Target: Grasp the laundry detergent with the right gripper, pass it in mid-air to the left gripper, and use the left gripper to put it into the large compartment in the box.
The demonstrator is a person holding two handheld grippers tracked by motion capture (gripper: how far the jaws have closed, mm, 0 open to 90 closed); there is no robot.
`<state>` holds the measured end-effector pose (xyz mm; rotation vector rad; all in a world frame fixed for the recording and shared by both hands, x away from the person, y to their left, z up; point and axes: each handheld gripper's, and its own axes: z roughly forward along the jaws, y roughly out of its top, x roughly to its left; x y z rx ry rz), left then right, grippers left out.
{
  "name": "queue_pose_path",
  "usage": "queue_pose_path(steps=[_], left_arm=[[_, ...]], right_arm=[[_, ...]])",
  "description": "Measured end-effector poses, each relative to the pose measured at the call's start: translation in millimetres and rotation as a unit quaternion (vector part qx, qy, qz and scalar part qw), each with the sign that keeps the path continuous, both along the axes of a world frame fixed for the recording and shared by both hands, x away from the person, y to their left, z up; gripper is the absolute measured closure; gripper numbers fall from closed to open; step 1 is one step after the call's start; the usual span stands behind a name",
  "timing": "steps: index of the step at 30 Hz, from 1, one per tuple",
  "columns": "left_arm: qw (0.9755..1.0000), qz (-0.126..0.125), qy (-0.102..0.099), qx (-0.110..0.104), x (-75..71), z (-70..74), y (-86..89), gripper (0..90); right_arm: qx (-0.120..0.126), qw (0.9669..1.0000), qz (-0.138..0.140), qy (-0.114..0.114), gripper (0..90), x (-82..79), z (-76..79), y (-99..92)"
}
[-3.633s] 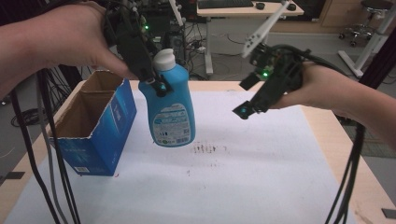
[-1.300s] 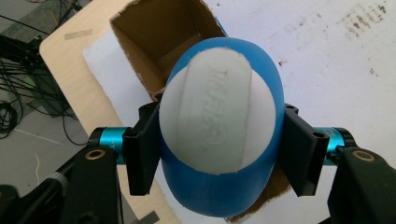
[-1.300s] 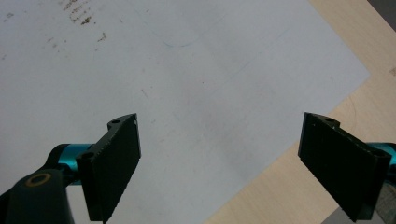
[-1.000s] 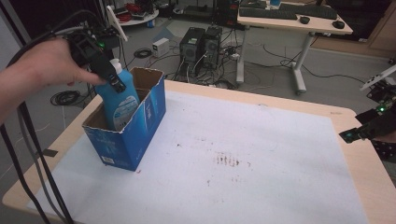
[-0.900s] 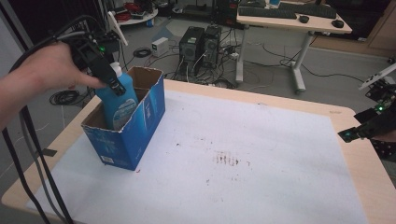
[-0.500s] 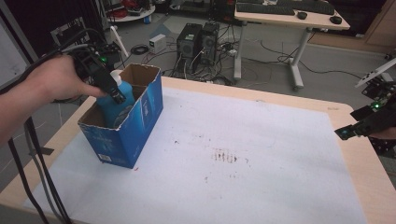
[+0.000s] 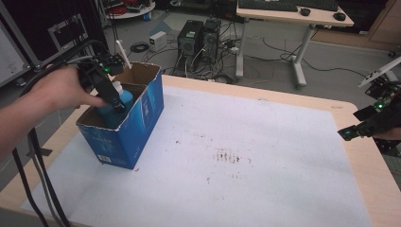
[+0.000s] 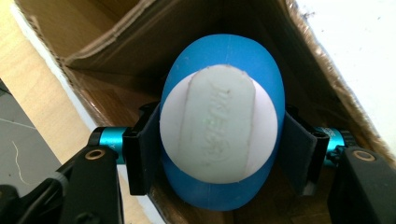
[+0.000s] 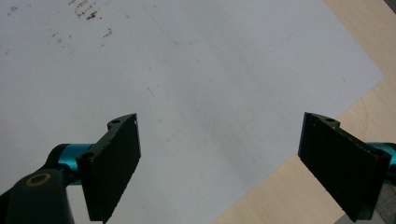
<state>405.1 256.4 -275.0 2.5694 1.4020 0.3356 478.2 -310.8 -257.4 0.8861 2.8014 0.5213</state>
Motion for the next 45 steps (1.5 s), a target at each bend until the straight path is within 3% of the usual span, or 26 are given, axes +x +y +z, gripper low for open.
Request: queue_pose_path(steps=[45], left_arm=[[1.0000, 0.001, 0.007, 0.004, 1.2, -0.8, -2.3, 37.5]], right_arm=[[0.000, 1.0000, 0.010, 0.003, 12.6, -3.4, -4.1, 3.3]])
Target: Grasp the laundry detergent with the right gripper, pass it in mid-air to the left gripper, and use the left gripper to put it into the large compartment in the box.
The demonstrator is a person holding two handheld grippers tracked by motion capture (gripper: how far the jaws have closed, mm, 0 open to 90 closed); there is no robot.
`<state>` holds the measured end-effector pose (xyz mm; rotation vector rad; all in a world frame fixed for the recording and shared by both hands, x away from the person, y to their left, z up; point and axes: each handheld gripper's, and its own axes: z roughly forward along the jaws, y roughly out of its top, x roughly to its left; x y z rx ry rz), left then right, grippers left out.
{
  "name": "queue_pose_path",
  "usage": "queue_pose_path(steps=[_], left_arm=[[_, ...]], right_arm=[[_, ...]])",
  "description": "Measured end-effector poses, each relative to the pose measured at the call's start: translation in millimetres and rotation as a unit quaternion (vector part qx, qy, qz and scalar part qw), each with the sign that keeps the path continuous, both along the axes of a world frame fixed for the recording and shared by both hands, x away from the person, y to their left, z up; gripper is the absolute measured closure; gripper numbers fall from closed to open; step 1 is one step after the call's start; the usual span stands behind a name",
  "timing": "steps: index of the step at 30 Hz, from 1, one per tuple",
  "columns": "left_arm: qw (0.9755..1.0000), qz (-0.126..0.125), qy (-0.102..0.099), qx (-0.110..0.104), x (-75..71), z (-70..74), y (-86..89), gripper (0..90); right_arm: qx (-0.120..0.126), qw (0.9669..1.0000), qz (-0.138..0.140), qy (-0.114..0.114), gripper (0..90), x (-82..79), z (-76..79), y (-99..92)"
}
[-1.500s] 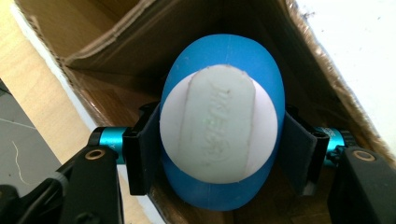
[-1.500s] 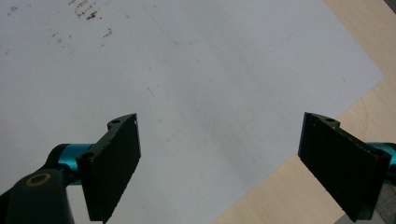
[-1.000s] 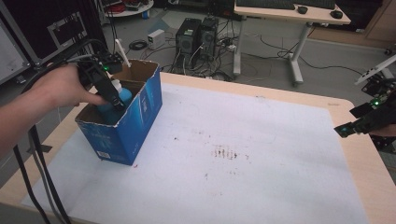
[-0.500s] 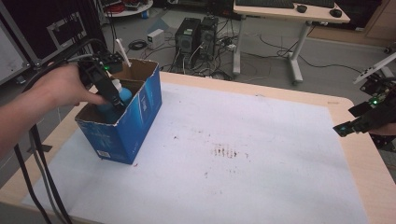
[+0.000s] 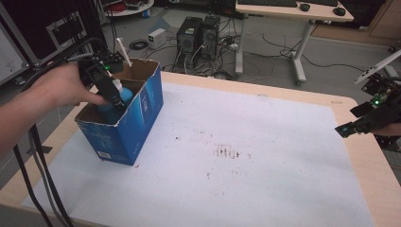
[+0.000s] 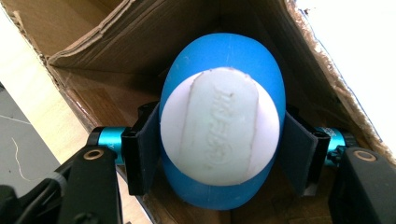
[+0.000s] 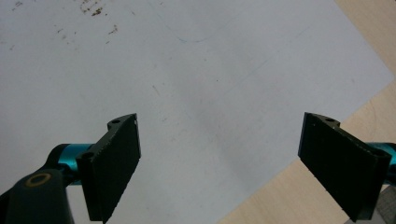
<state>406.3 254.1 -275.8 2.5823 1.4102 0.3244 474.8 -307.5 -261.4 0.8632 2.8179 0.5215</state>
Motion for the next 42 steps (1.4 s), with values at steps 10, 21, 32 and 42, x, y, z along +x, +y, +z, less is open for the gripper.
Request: queue_pose_path(steps=[10, 21, 32, 42], left_arm=[[1.0000, -0.004, 0.003, 0.007, 0.8, -1.5, -0.8, 28.9], [0.9991, -0.032, 0.001, 0.029, -6.1, 26.7, -7.8, 19.8], [0.9931, -0.111, -0.032, 0.023, -12.0, 81.1, -46.0, 19.9], [0.9798, -0.199, -0.017, 0.008, -0.8, 68.5, -110.6, 19.8]], right_arm=[[0.000, 1.0000, 0.005, -0.002, 12.6, -3.9, 0.1, 3.1], [0.013, 0.9998, 0.014, -0.003, 12.6, -12.1, 4.2, 10.1], [0.032, 0.9991, 0.025, -0.010, 12.5, -22.7, 12.5, 16.9], [0.044, 0.9979, 0.045, -0.017, 12.5, -39.5, 16.9, 31.3]])
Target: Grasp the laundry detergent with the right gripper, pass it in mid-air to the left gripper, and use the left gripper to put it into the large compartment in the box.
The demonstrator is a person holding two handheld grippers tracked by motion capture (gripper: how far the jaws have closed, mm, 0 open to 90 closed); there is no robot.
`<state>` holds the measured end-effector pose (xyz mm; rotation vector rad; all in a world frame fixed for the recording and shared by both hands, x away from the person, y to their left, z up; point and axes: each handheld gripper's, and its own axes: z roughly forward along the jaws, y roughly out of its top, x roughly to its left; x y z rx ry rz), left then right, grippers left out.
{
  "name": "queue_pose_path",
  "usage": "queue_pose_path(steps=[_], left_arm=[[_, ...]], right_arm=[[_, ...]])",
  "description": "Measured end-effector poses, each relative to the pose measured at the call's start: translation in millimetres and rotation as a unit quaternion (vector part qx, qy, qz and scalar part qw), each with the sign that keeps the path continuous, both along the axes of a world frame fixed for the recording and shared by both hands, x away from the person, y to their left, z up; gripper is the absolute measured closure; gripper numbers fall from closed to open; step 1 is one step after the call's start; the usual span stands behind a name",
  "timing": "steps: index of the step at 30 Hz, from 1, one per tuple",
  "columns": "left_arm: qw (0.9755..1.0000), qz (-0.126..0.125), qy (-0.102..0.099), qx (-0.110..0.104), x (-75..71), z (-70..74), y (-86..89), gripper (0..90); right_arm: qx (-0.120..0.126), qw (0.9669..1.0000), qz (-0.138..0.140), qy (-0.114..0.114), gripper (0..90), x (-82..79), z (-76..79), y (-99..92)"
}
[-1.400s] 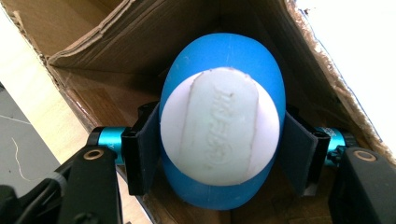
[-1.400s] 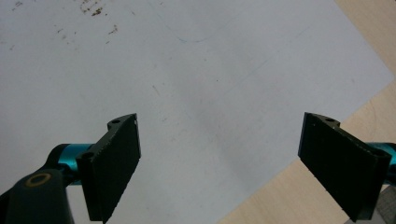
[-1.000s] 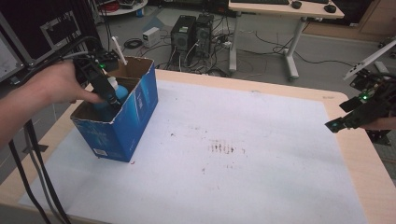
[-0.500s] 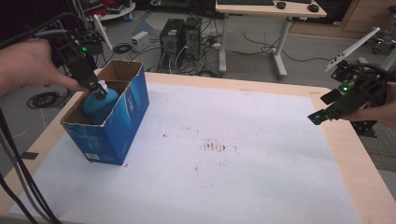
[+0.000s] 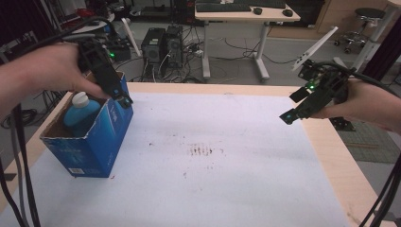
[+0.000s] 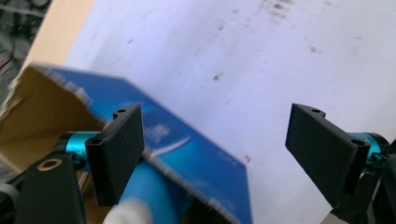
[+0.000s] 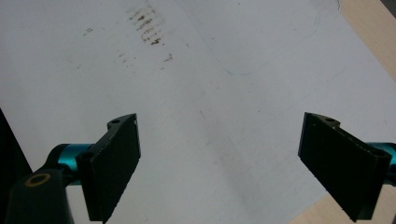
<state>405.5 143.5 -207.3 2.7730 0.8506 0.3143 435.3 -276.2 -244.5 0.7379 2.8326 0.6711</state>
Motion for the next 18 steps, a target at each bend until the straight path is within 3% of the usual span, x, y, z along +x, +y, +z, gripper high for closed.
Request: queue_pose_path(steps=[4, 10, 18], left_arm=[[0.9994, -0.032, 0.006, -0.008, 2.2, -11.0, -21.7, 19.8], [0.9981, -0.060, 0.011, -0.003, 4.5, -23.2, -42.5, 19.9], [0.9969, -0.078, 0.011, 0.003, 3.9, -33.1, -60.6, 19.8]], right_arm=[[0.003, 0.9999, 0.012, 0.000, 12.5, -7.4, 0.0, 8.2], [0.003, 0.9995, 0.031, -0.001, 12.5, -15.3, -0.1, 16.9], [-0.001, 0.9993, 0.037, 0.003, 12.5, -17.6, -0.7, 18.7]])
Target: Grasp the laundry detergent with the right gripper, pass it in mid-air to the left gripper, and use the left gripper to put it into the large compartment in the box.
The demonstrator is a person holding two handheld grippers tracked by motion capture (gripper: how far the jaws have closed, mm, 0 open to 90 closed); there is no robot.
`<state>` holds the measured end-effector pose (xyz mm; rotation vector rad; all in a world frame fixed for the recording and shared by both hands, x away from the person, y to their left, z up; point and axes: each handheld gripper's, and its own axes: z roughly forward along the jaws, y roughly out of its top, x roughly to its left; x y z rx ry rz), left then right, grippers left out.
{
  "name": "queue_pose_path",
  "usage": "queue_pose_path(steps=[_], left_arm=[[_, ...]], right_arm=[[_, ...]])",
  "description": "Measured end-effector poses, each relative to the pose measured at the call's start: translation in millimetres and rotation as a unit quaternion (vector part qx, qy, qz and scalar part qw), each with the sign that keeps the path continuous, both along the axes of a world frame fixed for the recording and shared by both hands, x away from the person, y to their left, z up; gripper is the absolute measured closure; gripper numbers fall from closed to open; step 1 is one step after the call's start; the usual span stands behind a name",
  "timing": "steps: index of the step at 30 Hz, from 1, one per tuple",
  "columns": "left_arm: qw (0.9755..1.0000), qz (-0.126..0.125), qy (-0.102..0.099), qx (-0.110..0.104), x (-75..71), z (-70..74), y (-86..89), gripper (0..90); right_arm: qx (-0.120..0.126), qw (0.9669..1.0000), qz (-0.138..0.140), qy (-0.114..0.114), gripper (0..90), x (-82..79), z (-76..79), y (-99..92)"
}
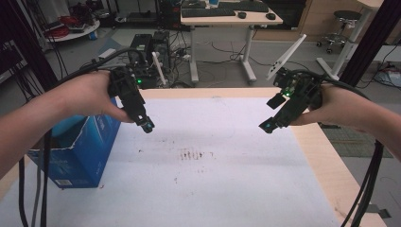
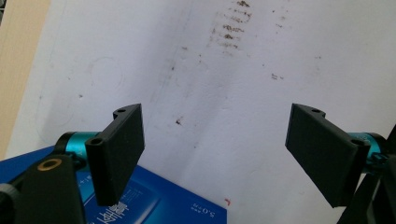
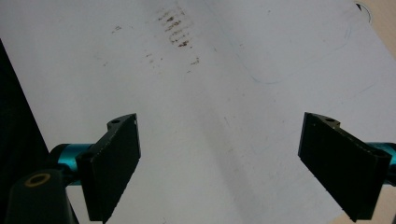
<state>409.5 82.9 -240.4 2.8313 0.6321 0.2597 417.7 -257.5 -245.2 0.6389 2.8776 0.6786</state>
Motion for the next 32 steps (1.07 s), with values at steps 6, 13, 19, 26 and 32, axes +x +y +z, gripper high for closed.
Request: queue_pose_path(steps=[6, 13, 19, 26, 32], left_arm=[[1.0000, 0.001, -0.002, 0.003, 0.9, -2.1, -2.2, 19.8], [1.0000, 0.002, -0.004, 0.004, 1.1, -2.0, -1.7, 19.9], [1.0000, 0.002, -0.004, 0.005, 1.2, -2.2, -0.4, 19.9], [1.0000, 0.003, -0.004, 0.003, 0.6, -2.3, -0.5, 19.9], [1.0000, 0.002, -0.005, 0.003, 1.0, -2.8, -0.3, 19.9]], right_arm=[[0.001, 1.0000, 0.002, 0.001, 12.5, -0.7, -0.6, 1.6], [-0.001, 1.0000, 0.008, 0.001, 12.5, -1.6, -2.0, 4.6], [-0.002, 1.0000, 0.007, 0.001, 12.5, -1.6, -2.1, 4.7], [-0.003, 1.0000, 0.005, 0.001, 12.5, -2.1, -2.1, 4.2], [-0.003, 1.0000, 0.006, 0.000, 12.5, -2.1, -2.1, 4.1]])
